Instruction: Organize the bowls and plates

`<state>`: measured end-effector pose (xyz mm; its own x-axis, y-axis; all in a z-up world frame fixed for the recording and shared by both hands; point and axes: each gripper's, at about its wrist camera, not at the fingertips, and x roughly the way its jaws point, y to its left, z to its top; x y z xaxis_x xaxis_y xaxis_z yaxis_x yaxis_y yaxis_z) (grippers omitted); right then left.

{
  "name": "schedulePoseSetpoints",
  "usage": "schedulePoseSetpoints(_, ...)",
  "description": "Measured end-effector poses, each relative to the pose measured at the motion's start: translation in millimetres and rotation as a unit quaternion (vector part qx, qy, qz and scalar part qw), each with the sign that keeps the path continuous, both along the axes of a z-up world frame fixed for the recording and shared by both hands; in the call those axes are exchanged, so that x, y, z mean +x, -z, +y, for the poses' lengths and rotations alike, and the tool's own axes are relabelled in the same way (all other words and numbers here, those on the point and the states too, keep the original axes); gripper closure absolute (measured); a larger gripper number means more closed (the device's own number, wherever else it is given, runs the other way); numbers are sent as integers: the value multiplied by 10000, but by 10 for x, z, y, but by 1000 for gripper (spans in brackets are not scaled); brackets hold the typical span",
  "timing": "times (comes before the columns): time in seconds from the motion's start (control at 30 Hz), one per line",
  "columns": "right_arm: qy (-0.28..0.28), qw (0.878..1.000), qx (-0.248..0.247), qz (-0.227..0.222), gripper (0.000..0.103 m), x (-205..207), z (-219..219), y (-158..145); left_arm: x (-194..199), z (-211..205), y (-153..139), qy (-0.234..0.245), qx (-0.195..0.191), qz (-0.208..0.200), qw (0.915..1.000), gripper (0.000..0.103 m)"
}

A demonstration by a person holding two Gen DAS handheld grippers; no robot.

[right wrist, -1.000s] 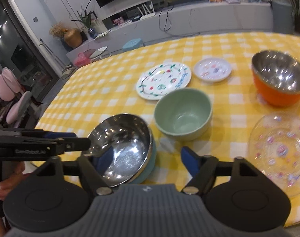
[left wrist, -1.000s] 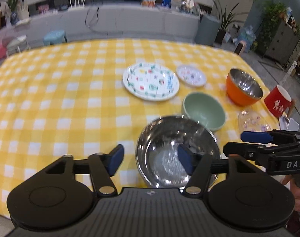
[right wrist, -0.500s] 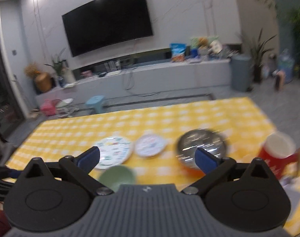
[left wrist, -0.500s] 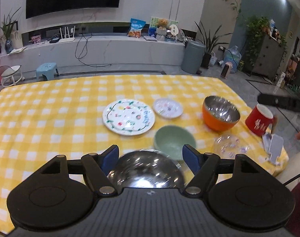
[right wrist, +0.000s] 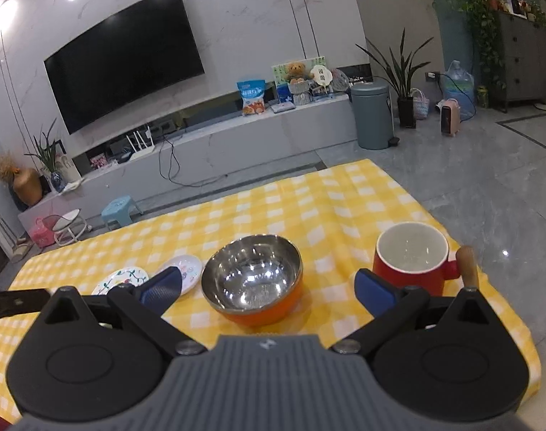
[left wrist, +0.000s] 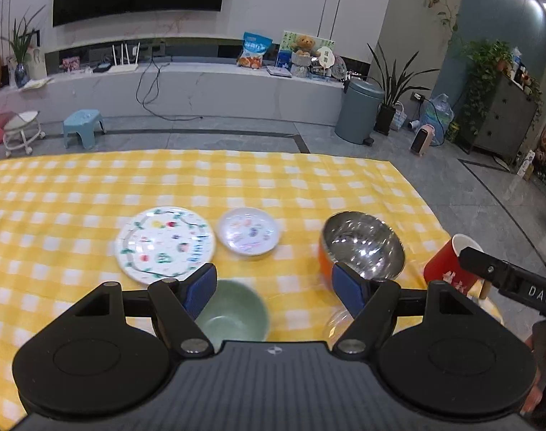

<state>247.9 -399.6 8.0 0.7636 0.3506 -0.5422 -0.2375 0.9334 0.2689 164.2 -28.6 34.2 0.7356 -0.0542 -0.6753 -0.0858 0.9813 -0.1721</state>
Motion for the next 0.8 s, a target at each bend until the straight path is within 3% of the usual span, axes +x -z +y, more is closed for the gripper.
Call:
schedulePoseSetpoints(0.1, -48, 9999, 30, -111, 3, 202, 12, -9, 90, -136, 51, -251, 72, -19, 9997, 18)
schedulePoseSetpoints(0.23, 169, 9994, 272, 135, 3, 498, -48, 137, 220, -362, 35, 35, 396, -124, 9991, 18)
schedulePoseSetpoints(0.43, 155, 9995, 115, 242, 5, 787, -83, 251, 543, -479, 140, 443, 353, 125, 9983, 18)
schedulePoseSetpoints(0.53, 339, 9972, 538, 383, 14, 920, -187, 324, 736, -474, 235, 442, 225, 285, 9984, 18)
schedulePoseSetpoints(0.63, 428, 9911, 1024, 729, 22, 1008, -247, 420, 857, -426, 356, 27, -61, 428, 9991, 24)
schedulePoseSetpoints(0.73, 153, 9965, 540, 616, 32, 1027, -105, 453, 945, -425, 462, 97, -295, 469, 9984, 25)
schedulePoseSetpoints(0.8, 54, 9970, 187, 748, 38, 1070, 15, 531, 1031, -469, 545, 175, -257, 638, 9975, 28)
